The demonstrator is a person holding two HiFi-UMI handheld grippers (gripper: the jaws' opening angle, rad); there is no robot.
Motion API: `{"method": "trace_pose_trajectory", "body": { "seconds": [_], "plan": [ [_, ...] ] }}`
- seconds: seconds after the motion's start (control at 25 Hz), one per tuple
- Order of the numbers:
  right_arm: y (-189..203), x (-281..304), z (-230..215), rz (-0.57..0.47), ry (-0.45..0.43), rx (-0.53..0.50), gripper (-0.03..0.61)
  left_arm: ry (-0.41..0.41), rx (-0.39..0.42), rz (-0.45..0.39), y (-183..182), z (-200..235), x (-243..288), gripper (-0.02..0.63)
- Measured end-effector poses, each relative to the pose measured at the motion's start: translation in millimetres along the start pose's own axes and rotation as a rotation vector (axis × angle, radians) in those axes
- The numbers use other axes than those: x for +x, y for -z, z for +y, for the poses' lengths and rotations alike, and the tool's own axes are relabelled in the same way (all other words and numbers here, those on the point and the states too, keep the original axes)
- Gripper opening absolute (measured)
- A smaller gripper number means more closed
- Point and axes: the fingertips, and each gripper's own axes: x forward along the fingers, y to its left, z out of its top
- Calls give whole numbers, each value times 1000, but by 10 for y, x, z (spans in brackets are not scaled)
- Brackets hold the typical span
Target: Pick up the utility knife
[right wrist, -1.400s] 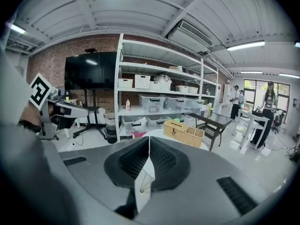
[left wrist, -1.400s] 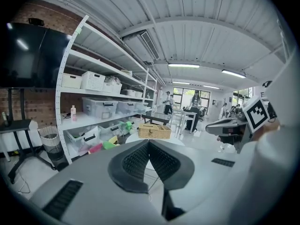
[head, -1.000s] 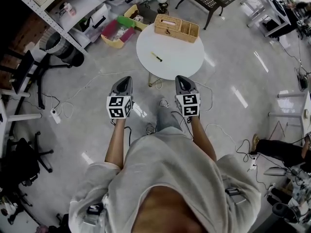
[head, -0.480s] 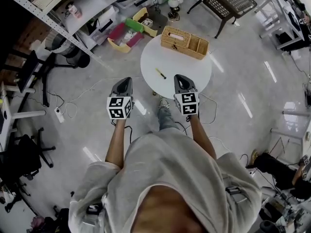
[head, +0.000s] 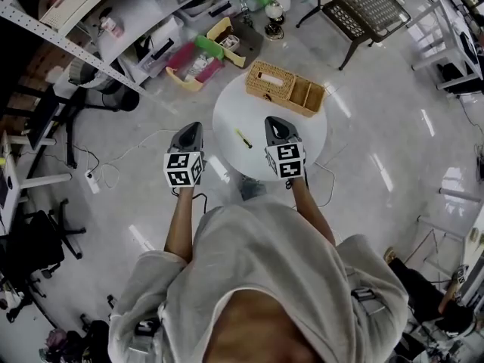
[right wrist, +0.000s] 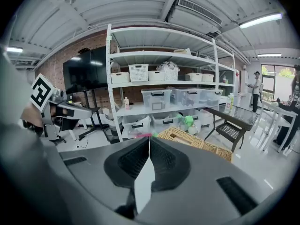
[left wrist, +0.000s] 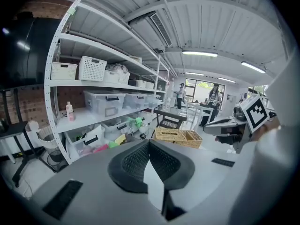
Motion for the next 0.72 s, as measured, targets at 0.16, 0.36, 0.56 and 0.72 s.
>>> {"method": "trace_pose_trajectory", "body": {
  "seconds": [0.16, 0.36, 0.56, 0.72],
  "plan": [
    [-15, 212, -51, 15, -37, -10, 32, -26, -9, 7, -20, 59, 130, 20],
    [20, 434, -4, 42, -73, -12, 32, -41, -22, 36, 55, 133, 194, 20],
    [184, 524, 145, 81, -92, -9, 32, -38, -32, 68, 258, 196, 171, 20],
    [305, 556, 243, 116, -76, -12, 32, -14, -37, 82, 350, 305, 155, 20]
  ]
}}
